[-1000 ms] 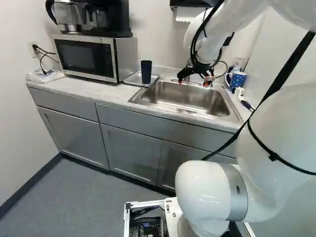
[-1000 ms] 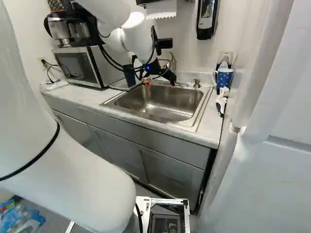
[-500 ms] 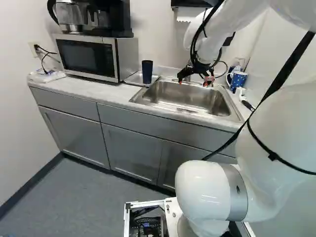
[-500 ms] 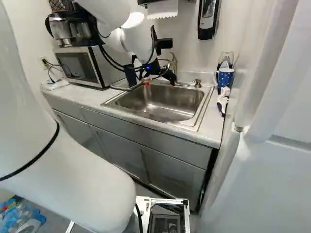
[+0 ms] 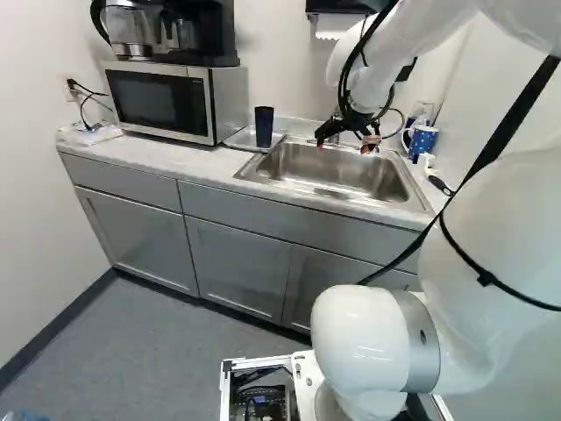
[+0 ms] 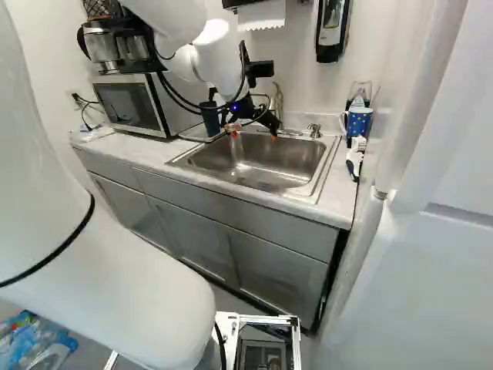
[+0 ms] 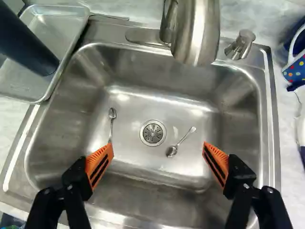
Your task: Rinse the cup and place it in the tray
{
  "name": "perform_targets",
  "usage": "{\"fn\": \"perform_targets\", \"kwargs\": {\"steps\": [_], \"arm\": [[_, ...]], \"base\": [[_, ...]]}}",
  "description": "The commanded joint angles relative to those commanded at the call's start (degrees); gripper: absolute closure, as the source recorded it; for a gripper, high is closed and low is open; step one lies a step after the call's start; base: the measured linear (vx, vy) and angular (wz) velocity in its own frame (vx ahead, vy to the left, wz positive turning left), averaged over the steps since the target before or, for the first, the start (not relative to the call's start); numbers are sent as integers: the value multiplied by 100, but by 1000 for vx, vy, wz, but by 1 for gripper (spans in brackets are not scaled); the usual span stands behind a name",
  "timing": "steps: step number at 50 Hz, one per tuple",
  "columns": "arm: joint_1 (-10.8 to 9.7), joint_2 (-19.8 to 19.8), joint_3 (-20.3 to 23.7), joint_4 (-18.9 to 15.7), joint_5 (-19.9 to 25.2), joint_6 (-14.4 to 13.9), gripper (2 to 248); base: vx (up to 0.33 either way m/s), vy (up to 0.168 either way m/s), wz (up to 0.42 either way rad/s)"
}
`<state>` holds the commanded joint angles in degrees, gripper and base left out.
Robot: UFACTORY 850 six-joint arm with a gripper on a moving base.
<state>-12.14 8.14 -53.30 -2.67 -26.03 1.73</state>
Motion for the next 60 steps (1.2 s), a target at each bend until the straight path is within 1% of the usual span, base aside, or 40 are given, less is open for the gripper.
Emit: {"fn": "perform_targets", "kwargs": {"steps": [22, 60], "arm": [[0, 0, 0, 0, 0, 0, 3], [0, 0, 0, 0, 0, 0, 3]], "base": [[-66, 43, 1], [-101, 55, -2]]}}
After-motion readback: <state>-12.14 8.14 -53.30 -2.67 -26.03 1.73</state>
